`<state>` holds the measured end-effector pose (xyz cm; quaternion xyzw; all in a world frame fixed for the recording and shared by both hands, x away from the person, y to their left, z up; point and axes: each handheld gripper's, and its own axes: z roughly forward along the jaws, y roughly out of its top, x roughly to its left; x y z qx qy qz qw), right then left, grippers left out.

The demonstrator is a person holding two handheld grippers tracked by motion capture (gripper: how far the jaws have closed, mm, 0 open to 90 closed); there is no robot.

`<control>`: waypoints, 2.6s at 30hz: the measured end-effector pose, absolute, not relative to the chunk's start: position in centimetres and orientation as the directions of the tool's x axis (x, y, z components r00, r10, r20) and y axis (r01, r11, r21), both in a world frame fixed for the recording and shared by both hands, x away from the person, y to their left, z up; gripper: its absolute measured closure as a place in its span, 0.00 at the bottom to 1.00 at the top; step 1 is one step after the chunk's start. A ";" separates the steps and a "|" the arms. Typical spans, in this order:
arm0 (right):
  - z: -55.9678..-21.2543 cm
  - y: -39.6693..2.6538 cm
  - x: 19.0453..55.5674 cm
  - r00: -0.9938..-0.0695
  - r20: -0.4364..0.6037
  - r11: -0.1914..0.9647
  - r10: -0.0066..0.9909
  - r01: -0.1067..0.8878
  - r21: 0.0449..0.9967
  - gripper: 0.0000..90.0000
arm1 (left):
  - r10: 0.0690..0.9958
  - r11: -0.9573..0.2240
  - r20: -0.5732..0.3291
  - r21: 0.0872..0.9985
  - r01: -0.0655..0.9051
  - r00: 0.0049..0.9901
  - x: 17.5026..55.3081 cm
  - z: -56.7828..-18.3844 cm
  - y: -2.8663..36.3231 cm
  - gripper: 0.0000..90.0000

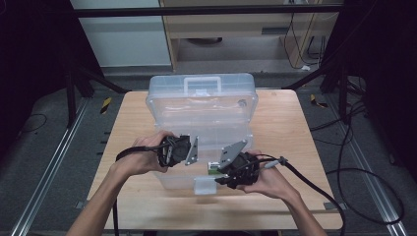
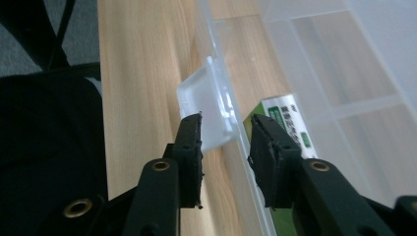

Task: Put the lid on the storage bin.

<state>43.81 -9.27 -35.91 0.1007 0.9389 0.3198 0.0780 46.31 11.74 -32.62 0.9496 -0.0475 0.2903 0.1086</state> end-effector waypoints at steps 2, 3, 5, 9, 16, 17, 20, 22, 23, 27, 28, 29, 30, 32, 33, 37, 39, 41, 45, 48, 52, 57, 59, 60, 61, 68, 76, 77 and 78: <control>-35.4 -10.1 43.7 -0.964 -0.079 0.759 0.253 0.148 0.634 0.76 | -0.029 -0.972 0.563 0.177 -0.154 0.826 46.3 -32.6 11.7 0.91; -35.2 -10.4 43.7 -0.962 -0.083 0.754 0.260 0.149 0.639 0.77 | -0.026 -0.972 0.561 0.179 -0.152 0.828 46.3 -32.6 11.7 0.91; -34.8 -10.9 43.6 -0.960 -0.073 0.739 0.272 0.159 0.655 0.78 | -0.026 -0.972 0.562 0.179 -0.152 0.827 46.3 -32.6 11.7 0.91; -33.9 -12.2 43.7 -0.943 -0.071 0.711 0.324 0.193 0.676 0.82 | -0.023 -0.972 0.559 0.182 -0.149 0.829 46.3 -32.6 11.7 0.91; -32.7 -14.1 43.9 -0.926 -0.049 0.652 0.375 0.226 0.723 0.84 | -0.026 -0.974 0.556 0.171 -0.145 0.830 46.2 -32.6 11.7 0.91; -32.6 -14.2 44.0 -0.926 -0.049 0.650 0.375 0.225 0.726 0.84 | -0.025 -0.973 0.558 0.177 -0.148 0.829 46.2 -32.7 11.7 0.91; -32.4 -14.5 44.0 -0.919 -0.047 0.639 0.392 0.235 0.733 0.86 | -0.025 -0.974 0.556 0.172 -0.145 0.831 46.1 -32.7 11.7 0.91; -32.2 -14.7 44.1 -0.910 -0.048 0.623 0.411 0.242 0.744 0.86 | -0.026 -0.975 0.554 0.171 -0.144 0.832 46.1 -32.7 11.7 0.91; -32.1 -14.8 44.1 -0.908 -0.046 0.612 0.417 0.243 0.753 0.86 | -0.026 -0.974 0.553 0.172 -0.144 0.833 46.1 -32.7 11.7 0.91; -31.6 -15.3 44.5 -0.883 -0.042 0.567 0.467 0.263 0.781 0.88 | -0.027 -0.975 0.553 0.170 -0.145 0.833 46.1 -32.7 11.7 0.91; -31.5 -15.4 44.7 -0.873 -0.045 0.561 0.485 0.271 0.782 0.88 | -0.028 -0.975 0.553 0.170 -0.146 0.832 46.1 -32.7 11.7 0.91; -31.5 -15.4 44.7 -0.873 -0.045 0.561 0.485 0.271 0.782 0.88 | -0.028 -0.975 0.553 0.170 -0.146 0.832 46.1 -32.7 11.7 0.91; -31.4 -15.7 45.1 -0.851 -0.047 0.541 0.523 0.289 0.790 0.89 | -0.028 -0.975 0.552 0.169 -0.146 0.833 46.1 -32.7 11.7 0.91; -31.3 -15.9 45.4 -0.830 -0.049 0.522 0.555 0.301 0.798 0.89 | -0.030 -0.975 0.553 0.167 -0.146 0.833 46.1 -32.7 11.7 0.91; -31.2 -16.0 45.6 -0.820 -0.047 0.510 0.571 0.310 0.802 0.89 | -0.030 -0.975 0.553 0.167 -0.147 0.833 46.1 -32.7 11.7 0.91; -31.2 -16.6 46.3 -0.791 -0.021 0.468 0.612 0.340 0.816 0.92 | -0.031 -0.975 0.554 0.167 -0.147 0.832 46.0 -32.8 11.7 0.91; -31.5 -17.0 47.0 -0.767 -0.021 0.457 0.642 0.360 0.813 0.94 | -0.031 -0.975 0.552 0.167 -0.146 0.833 46.0 -32.8 11.6 0.91; -31.7 -17.2 47.2 -0.760 -0.021 0.453 0.650 0.366 0.813 0.96 | -0.032 -0.975 0.552 0.165 -0.147 0.833 46.0 -32.8 11.6 0.91; -31.9 -17.6 47.6 -0.743 -0.016 0.432 0.669 0.371 0.822 0.98 | -0.032 -0.975 0.552 0.165 -0.146 0.833 46.0 -32.8 11.6 0.91; -31.9 -17.9 48.0 -0.728 -0.004 0.405 0.686 0.377 0.833 0.99 | -0.032 -0.975 0.552 0.164 -0.146 0.833 45.9 -32.9 11.6 0.91; -31.9 -18.2 48.5 -0.708 0.016 0.368 0.706 0.387 0.845 1.00 | -0.032 -0.976 0.553 0.160 -0.145 0.833 45.8 -32.9 11.6 0.91; -31.9 -18.4 48.8 -0.693 0.027 0.343 0.720 0.390 0.854 1.00 | -0.037 -0.977 0.550 0.155 -0.146 0.834 45.7 -33.0 11.6 0.91; -31.8 -18.6 48.9 -0.685 0.031 0.333 0.728 0.394 0.857 1.00 | -0.035 -0.976 0.546 0.163 -0.147 0.837 45.6 -33.2 11.6 0.91; -31.9 -18.7 48.9 -0.684 0.035 0.331 0.728 0.396 0.857 1.00 | -0.035 -0.976 0.545 0.164 -0.147 0.838 45.6 -33.2 11.6 0.91; -31.9 -18.8 49.0 -0.682 0.035 0.327 0.730 0.395 0.858 1.00 | -0.037 -0.977 0.541 0.156 -0.144 0.841 45.5 -33.2 11.5 0.91; -32.3 -19.1 49.1 -0.673 0.044 0.318 0.738 0.405 0.858 1.00 | -0.039 -0.974 0.526 0.169 -0.149 0.849 45.0 -33.9 11.6 0.91; -33.1 -19.3 48.7 -0.682 0.059 0.320 0.729 0.416 0.851 1.00 | -0.024 -0.974 0.510 0.181 -0.134 0.860 44.7 -34.4 11.7 0.90; -33.1 -19.3 48.7 -0.682 0.059 0.320 0.729 0.416 0.851 1.00 | -0.024 -0.974 0.510 0.181 -0.134 0.860 44.7 -34.4 11.7 0.89; -33.2 -19.4 48.6 -0.685 0.056 0.325 0.726 0.414 0.850 1.00 | -0.016 -0.972 0.504 0.194 -0.131 0.863 44.8 -34.5 11.8 0.89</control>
